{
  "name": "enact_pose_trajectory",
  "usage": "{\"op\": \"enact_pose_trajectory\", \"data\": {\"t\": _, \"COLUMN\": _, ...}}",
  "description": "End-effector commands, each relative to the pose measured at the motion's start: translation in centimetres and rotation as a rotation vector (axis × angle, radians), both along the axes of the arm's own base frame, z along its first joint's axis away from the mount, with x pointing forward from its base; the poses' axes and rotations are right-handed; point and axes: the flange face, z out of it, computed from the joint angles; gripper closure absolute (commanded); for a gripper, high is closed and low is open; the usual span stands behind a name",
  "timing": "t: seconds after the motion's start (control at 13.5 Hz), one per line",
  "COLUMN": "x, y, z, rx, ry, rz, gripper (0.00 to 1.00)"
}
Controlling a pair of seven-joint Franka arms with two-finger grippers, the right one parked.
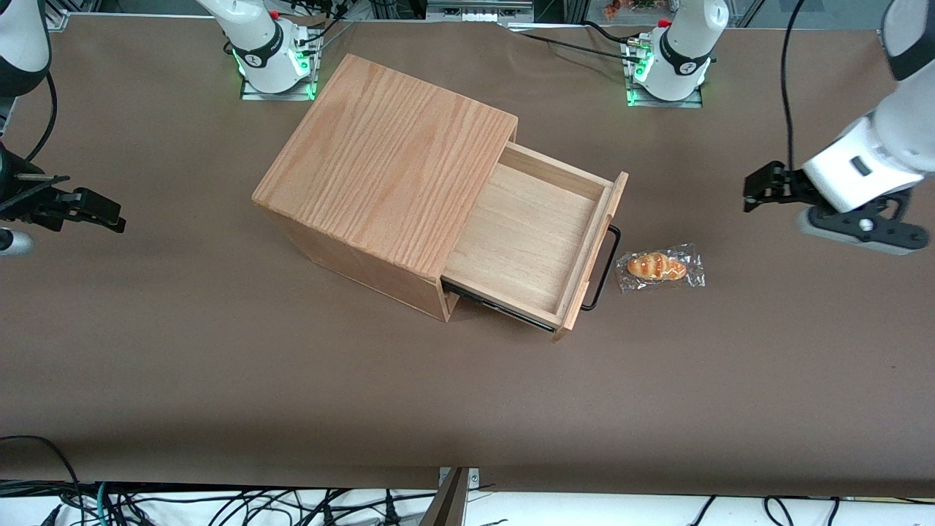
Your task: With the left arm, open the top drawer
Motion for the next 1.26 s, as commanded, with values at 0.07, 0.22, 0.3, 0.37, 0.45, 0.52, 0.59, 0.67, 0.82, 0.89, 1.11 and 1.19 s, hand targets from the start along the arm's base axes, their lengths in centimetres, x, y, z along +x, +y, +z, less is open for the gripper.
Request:
{"op": "enact_pose_trajectory", "data": {"t": 0.07, "x": -2.4, "y": 0.8, "z": -1.2, "rx": -0.047, "ry": -0.049, "rz": 0.026, "gripper": 0.00}}
{"op": "enact_pose_trajectory", "data": {"t": 0.22, "x": -3.0, "y": 1.4, "z": -1.1, "rx": 0.019, "ry": -0.054, "rz": 0.014, "gripper": 0.00}}
{"op": "enact_pose_trajectory", "data": {"t": 0.3, "x": -3.5, "y": 1.3, "z": -1.2, "rx": 0.040, "ry": -0.050, "rz": 0.007, "gripper": 0.00}}
{"op": "enact_pose_trajectory", "data": {"t": 0.37, "x": -4.3, "y": 1.5, "z": -1.7, "rx": 0.034, "ry": -0.035, "rz": 0.009, "gripper": 0.00}}
{"op": "enact_pose_trajectory", "data": {"t": 0.45, "x": -4.7, "y": 1.5, "z": -1.9, "rx": 0.029, "ry": -0.029, "rz": 0.014, "gripper": 0.00}}
{"op": "enact_pose_trajectory", "data": {"t": 0.52, "x": -4.7, "y": 1.5, "z": -1.9, "rx": 0.029, "ry": -0.026, "rz": 0.007, "gripper": 0.00}}
{"op": "enact_pose_trajectory", "data": {"t": 0.59, "x": -4.8, "y": 1.5, "z": -2.0, "rx": 0.029, "ry": -0.020, "rz": 0.014, "gripper": 0.00}}
{"op": "enact_pose_trajectory", "data": {"t": 0.67, "x": -4.6, "y": 1.2, "z": -1.9, "rx": 0.030, "ry": -0.011, "rz": 0.010, "gripper": 0.00}}
{"op": "enact_pose_trajectory", "data": {"t": 0.82, "x": -4.0, "y": 1.3, "z": -2.2, "rx": 0.029, "ry": -0.007, "rz": 0.010, "gripper": 0.00}}
{"op": "enact_pose_trajectory", "data": {"t": 0.89, "x": -3.8, "y": 1.3, "z": -2.0, "rx": 0.029, "ry": -0.010, "rz": 0.009, "gripper": 0.00}}
{"op": "enact_pose_trajectory", "data": {"t": 1.11, "x": -3.8, "y": 1.5, "z": -2.0, "rx": 0.028, "ry": -0.012, "rz": 0.012, "gripper": 0.00}}
{"op": "enact_pose_trajectory", "data": {"t": 1.19, "x": -3.8, "y": 1.5, "z": -2.0, "rx": 0.029, "ry": -0.010, "rz": 0.012, "gripper": 0.00}}
